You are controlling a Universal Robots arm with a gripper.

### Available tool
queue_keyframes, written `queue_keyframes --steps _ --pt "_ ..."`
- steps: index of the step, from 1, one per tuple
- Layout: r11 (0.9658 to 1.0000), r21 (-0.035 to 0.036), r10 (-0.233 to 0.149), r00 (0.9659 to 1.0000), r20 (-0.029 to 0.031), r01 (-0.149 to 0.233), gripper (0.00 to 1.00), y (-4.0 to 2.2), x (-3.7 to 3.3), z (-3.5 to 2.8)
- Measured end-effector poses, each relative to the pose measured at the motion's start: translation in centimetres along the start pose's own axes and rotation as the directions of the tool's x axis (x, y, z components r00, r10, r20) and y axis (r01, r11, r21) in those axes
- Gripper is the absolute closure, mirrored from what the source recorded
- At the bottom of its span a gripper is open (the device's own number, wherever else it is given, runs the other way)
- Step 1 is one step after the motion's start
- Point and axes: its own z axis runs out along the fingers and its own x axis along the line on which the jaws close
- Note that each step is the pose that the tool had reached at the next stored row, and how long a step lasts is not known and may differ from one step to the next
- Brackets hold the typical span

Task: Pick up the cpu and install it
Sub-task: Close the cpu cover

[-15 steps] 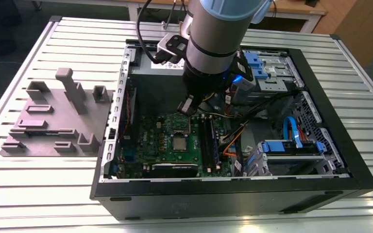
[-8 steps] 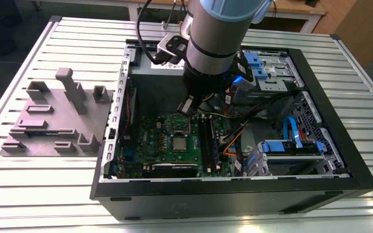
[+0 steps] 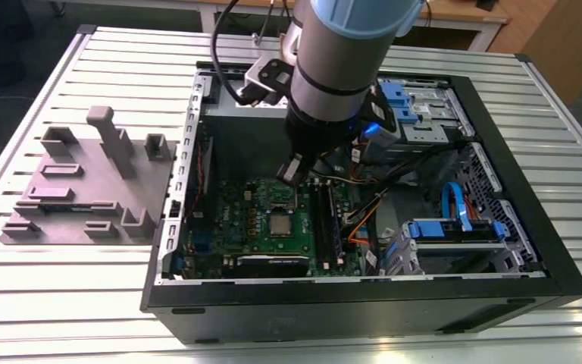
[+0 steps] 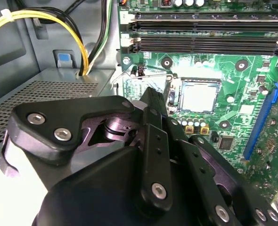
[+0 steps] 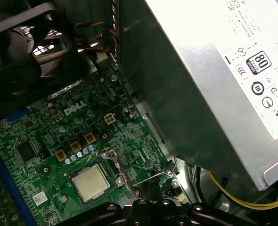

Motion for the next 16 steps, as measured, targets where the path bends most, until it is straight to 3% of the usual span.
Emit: queue_keyframes --steps 16 --pt "1.0000 -0.0002 -0.002 1.0000 -0.0004 0.002 0.89 -0.25 0.46 -0.08"
